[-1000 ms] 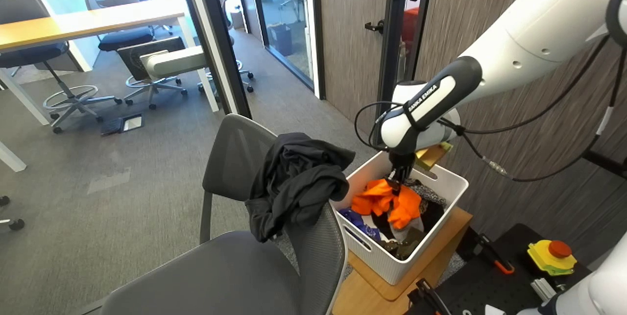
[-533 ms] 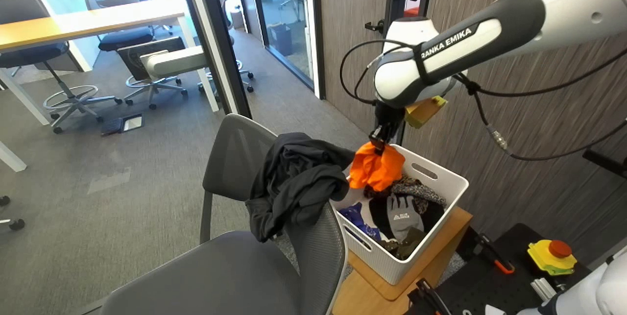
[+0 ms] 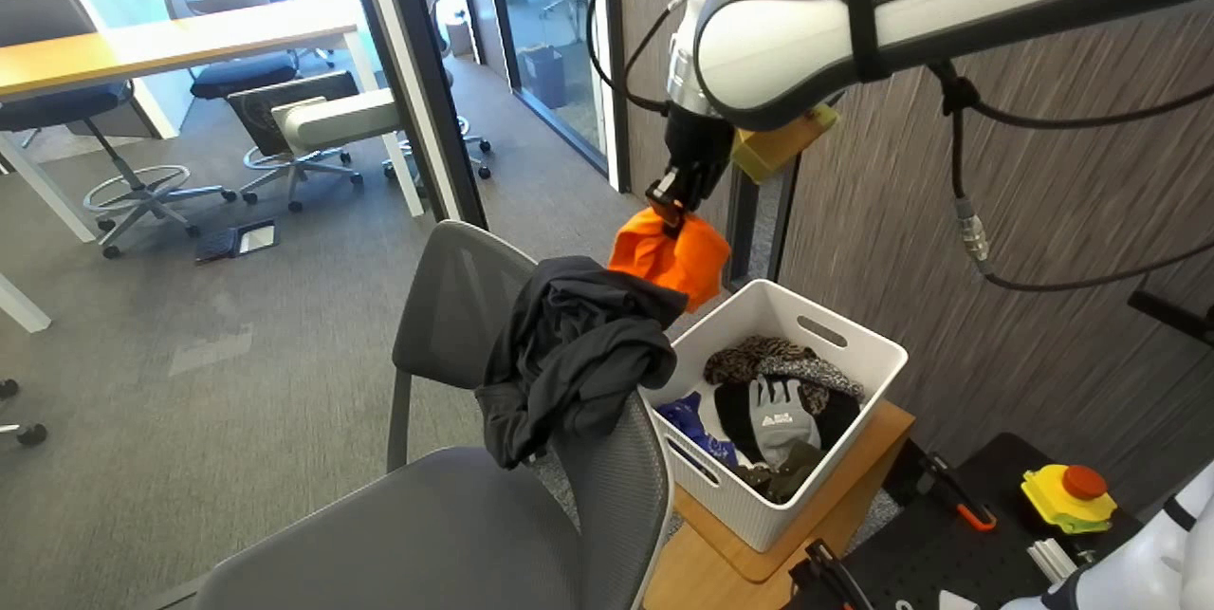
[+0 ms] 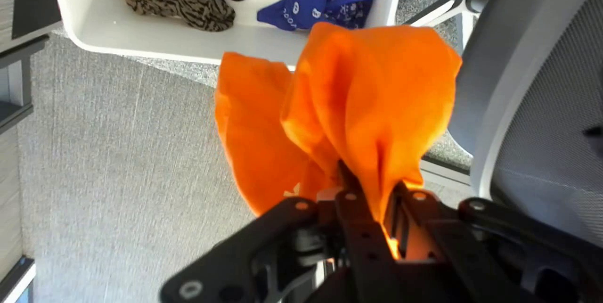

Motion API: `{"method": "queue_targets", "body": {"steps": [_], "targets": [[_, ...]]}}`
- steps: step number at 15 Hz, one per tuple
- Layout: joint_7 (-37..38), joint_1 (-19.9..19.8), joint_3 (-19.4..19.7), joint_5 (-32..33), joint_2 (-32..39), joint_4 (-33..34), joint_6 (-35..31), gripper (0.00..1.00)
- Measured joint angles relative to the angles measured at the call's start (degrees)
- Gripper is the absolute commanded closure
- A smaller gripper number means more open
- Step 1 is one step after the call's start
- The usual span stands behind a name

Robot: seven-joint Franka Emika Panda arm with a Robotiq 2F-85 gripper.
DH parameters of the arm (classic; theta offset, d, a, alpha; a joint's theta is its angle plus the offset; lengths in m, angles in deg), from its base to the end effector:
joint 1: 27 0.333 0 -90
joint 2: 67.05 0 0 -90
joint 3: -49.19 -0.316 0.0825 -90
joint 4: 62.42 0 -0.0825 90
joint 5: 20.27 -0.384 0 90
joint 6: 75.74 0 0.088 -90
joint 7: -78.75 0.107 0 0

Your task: Put the orange shirt on the backrest of the chair

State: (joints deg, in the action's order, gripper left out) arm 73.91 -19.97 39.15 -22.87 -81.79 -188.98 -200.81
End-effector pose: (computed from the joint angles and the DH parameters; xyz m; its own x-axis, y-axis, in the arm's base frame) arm 0.4736 0.1523 0.5074 0.9111 0.3455 0.2249 0.3499 -0.9365 0.0214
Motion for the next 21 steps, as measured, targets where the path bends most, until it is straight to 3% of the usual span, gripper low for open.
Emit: {"method": "queue_targets", "body": {"steps": [6,12,16,21], "targets": [[12.01,3.44,-6.13,2.15,0.25,11.89,7.22,0.86],[25.99,5.53,-11.61,4.51,9.53,25.94,11.28,0.9],[37.6,7.61,-11.75,4.54,18.94,35.91,12.95,0.92],[51.58,11.21,-8.9,4.17,28.84,48.16,18.21,0.92]]}}
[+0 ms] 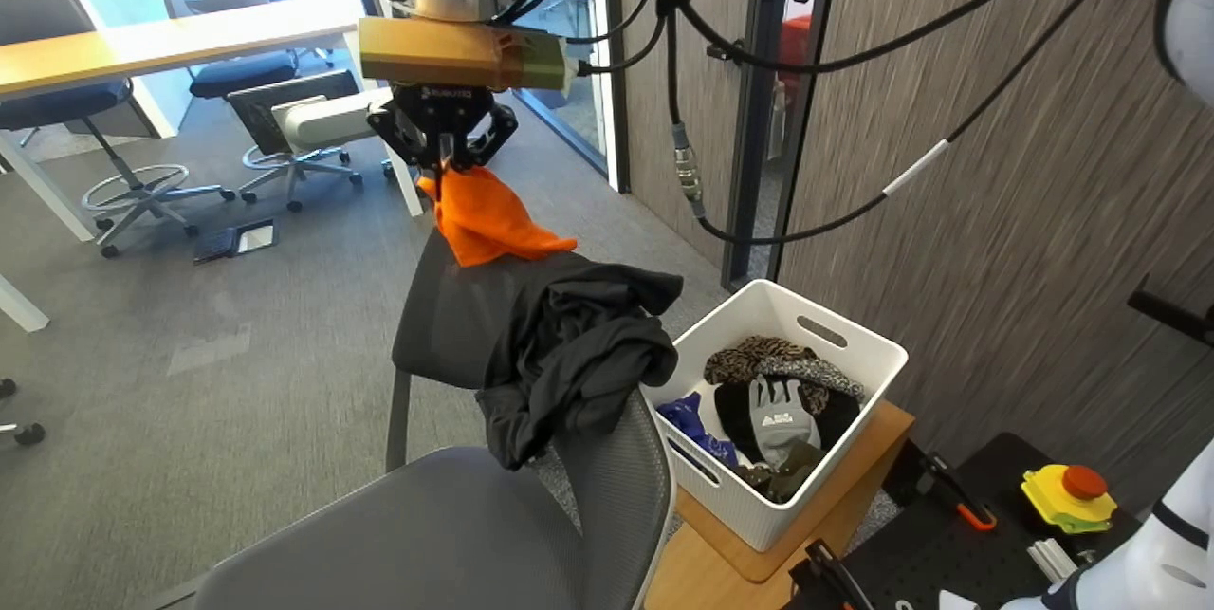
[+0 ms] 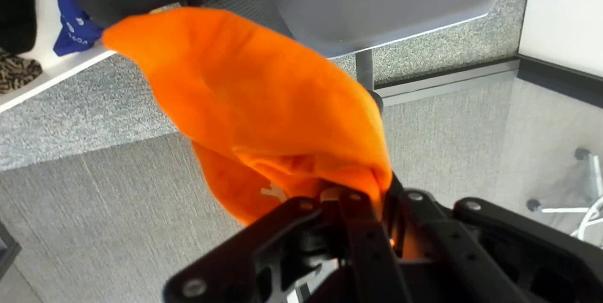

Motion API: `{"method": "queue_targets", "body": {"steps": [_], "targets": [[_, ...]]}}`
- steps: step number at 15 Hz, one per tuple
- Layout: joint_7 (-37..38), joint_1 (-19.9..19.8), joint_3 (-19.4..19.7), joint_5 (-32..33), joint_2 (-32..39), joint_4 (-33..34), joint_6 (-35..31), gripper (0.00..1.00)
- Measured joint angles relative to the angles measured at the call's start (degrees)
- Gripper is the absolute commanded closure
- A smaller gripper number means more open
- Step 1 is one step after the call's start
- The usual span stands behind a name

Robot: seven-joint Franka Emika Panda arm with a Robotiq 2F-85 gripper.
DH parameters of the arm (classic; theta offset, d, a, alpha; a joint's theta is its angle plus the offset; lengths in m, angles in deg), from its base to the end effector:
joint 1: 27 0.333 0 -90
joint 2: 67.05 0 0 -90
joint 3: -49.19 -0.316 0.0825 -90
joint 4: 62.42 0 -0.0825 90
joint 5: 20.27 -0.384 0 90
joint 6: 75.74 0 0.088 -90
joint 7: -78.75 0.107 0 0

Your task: Put the orange shirt on the backrest of the chair

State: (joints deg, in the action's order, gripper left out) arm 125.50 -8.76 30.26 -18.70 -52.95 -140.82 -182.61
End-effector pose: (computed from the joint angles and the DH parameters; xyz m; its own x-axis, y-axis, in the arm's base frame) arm 0.5380 0.3700 0.6106 0.9706 -0.1955 0.1407 -0.1610 -0.9610 -0.2250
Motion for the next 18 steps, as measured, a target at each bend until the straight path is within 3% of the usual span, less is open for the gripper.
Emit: {"method": "queue_targets", "body": {"steps": [9,18], "targets": [[16.16,2.54,3.05,-6.79,8.55,19.11,9.86,0.92],[16.01,1.23,3.36,-7.63,11.52,19.84,9.94,0.92]]}}
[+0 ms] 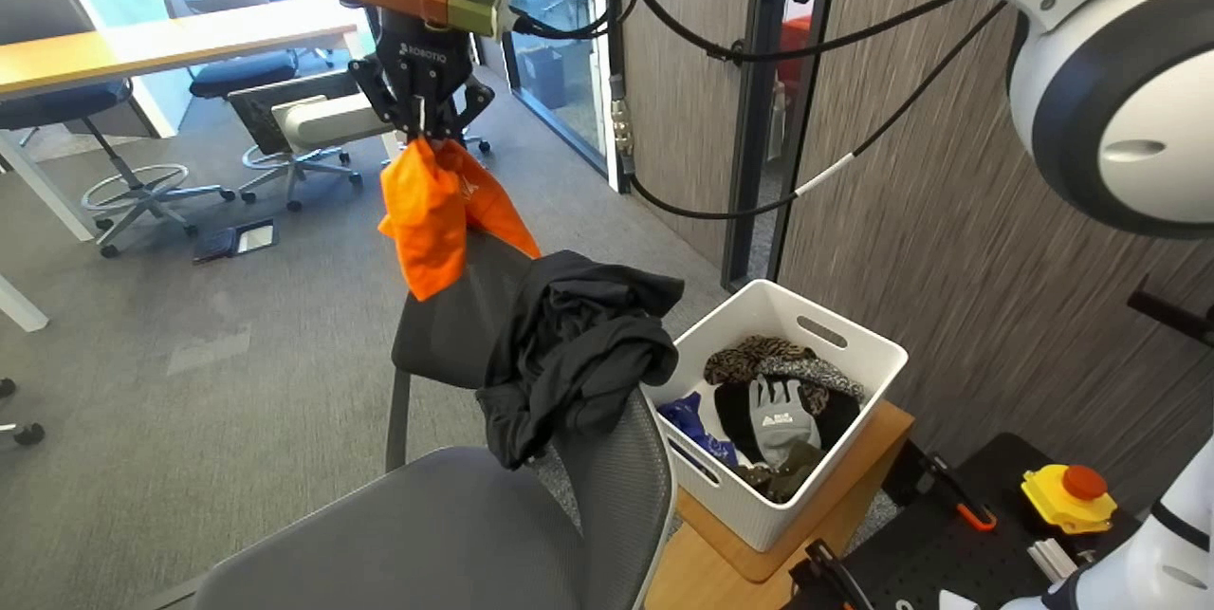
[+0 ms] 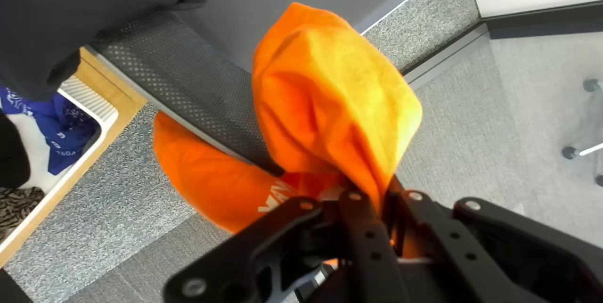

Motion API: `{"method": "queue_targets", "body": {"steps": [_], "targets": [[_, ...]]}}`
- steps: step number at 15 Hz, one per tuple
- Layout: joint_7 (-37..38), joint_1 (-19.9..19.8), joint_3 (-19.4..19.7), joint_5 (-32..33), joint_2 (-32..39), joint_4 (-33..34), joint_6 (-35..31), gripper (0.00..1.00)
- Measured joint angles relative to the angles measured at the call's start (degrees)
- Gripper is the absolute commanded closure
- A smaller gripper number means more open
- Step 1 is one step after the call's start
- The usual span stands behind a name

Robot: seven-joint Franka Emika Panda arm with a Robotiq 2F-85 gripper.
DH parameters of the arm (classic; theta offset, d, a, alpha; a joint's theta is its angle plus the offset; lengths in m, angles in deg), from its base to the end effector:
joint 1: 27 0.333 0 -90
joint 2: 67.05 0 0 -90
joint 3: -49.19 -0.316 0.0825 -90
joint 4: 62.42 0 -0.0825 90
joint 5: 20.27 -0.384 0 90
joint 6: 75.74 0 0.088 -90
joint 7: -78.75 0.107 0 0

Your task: Put the orange shirt on the backrest of the chair

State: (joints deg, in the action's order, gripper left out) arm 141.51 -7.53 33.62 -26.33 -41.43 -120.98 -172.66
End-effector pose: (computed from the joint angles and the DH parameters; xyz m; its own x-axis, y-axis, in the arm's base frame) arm 0.5882 0.3612 0.6280 0.8695 -0.4857 -0.0896 -0.4881 -0.8175 -0.3057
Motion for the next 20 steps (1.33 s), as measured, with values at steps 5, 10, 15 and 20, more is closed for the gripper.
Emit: {"method": "queue_targets", "body": {"steps": [5,10,15,20], "targets": [[-2.93,-1.86,-0.11,-0.32,-0.12,-4.75,-1.69,0.92],[-6.32,-2.89,-0.71,-1.65,-3.45,-12.56,-4.69,0.92],[-7.61,-3.0,-1.54,-2.89,-11.02,-22.28,-8.11,0.92],[-7.69,-2.62,-2.34,-3.0,-17.61,-30.97,-9.75,0.92]]}}
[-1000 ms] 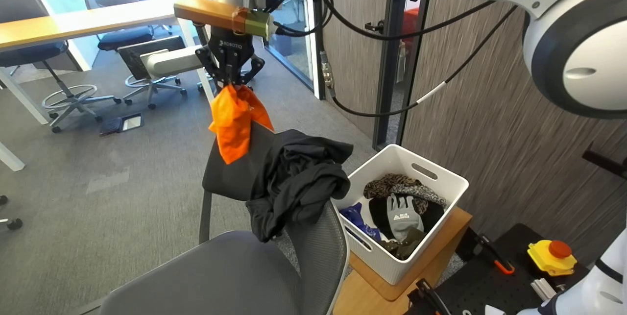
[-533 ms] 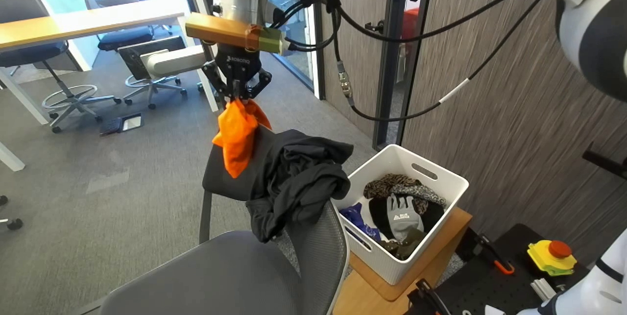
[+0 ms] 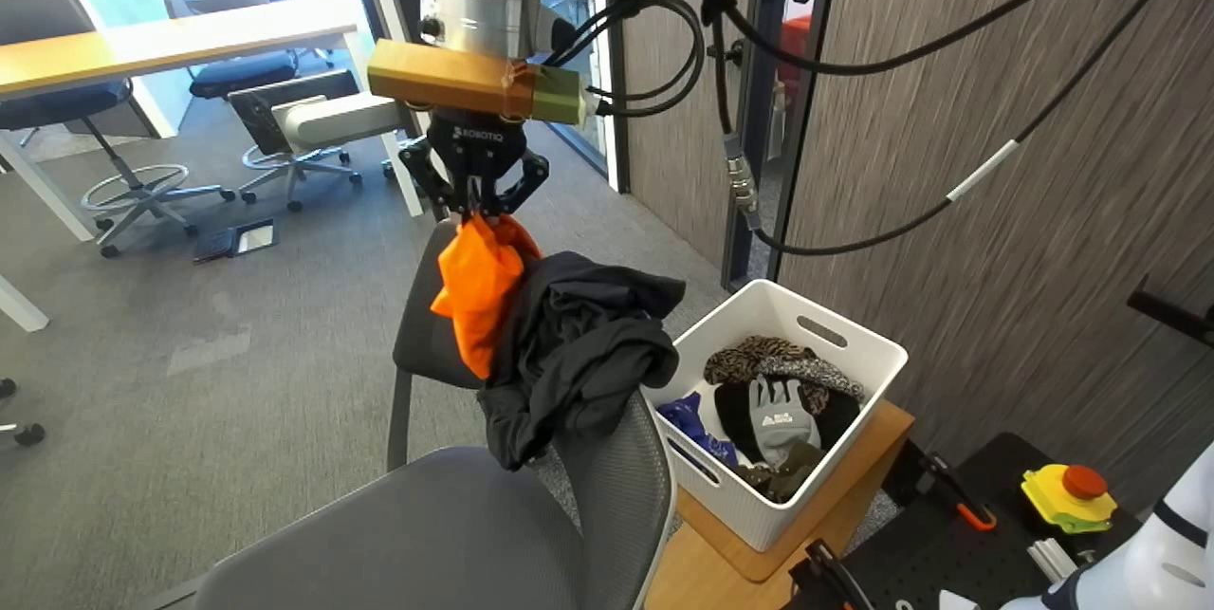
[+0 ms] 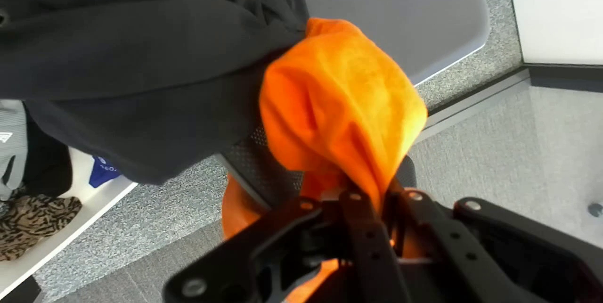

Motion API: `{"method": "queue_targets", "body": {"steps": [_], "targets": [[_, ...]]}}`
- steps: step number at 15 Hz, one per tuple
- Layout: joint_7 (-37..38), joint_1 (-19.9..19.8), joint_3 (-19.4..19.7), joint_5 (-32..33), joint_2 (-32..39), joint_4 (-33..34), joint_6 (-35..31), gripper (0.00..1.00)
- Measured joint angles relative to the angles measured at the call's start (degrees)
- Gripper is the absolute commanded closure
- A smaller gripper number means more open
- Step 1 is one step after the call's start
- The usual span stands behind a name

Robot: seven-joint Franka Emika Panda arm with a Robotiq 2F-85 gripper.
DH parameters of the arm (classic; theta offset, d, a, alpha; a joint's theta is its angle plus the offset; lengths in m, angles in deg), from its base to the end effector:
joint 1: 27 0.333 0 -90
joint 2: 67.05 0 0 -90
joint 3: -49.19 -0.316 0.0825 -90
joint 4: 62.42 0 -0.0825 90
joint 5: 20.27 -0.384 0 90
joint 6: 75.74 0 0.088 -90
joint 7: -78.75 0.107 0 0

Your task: Put the orange shirt on the backrest of the chair

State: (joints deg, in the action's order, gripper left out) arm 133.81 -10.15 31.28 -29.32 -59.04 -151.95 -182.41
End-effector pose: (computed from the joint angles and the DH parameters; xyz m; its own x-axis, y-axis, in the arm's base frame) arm 0.5091 0.3531 0.5795 0.9246 -0.3743 -0.0711 -0.3800 -0.8921 -0.2444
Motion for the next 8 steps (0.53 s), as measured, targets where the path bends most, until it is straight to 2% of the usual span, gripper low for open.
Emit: {"method": "queue_targets", "body": {"steps": [6,7,8], "targets": [[-0.5,0.17,0.1,-0.07,-0.77,-3.92,-0.83,0.92],[-0.55,0.17,0.1,-0.07,-0.77,-4.18,-0.89,0.89],[-0.59,0.17,0.1,-0.07,-0.77,-4.35,-0.94,0.64]]}}
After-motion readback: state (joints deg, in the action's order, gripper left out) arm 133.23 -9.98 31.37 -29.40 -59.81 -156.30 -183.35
